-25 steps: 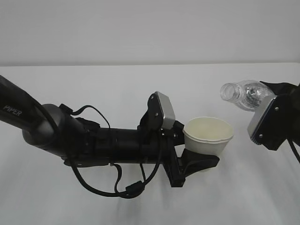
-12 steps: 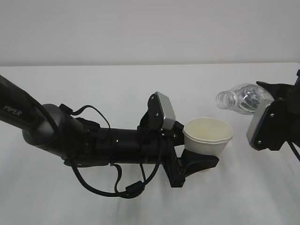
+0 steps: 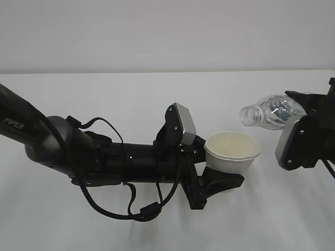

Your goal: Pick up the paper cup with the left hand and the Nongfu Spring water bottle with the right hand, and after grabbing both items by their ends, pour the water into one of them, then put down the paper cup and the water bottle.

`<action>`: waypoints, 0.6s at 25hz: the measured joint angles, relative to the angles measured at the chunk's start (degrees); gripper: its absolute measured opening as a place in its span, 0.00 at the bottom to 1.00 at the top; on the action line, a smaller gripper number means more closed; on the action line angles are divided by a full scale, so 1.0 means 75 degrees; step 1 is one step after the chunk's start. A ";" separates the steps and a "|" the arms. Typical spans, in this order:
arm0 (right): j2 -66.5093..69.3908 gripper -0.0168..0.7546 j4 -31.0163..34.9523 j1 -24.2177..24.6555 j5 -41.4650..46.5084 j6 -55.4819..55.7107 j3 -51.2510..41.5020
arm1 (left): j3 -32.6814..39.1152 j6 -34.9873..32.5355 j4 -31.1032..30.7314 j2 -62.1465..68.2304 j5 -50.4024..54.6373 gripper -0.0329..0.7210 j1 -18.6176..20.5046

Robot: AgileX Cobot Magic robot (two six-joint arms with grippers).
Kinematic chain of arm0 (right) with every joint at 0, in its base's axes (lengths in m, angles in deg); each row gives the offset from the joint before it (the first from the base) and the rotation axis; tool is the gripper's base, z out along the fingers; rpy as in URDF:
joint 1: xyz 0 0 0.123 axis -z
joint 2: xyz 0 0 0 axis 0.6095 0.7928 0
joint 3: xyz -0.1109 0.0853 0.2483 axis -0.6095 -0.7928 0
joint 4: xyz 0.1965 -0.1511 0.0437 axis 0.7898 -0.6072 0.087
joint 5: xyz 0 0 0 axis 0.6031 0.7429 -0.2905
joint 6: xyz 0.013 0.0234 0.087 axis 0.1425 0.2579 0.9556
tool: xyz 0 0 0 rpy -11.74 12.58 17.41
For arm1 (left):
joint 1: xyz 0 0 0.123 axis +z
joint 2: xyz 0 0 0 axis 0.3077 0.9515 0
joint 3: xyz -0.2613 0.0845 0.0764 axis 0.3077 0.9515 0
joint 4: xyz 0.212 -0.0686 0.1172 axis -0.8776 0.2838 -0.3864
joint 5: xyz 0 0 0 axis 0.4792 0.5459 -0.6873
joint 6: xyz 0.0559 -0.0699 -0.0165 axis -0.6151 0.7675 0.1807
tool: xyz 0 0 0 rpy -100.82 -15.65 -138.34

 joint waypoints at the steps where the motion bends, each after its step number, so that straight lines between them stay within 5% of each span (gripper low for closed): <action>1: 0.0000 0.50 0.0000 0.0000 0.0000 -0.0037 0.0000 | 0.0000 0.0000 0.0000 0.0000 0.0000 0.65 0.0000; 15: 0.0000 0.50 0.0000 0.0000 -0.0336 -0.0399 0.0000 | 0.0000 0.0000 -0.0034 0.0000 0.0012 0.65 0.0000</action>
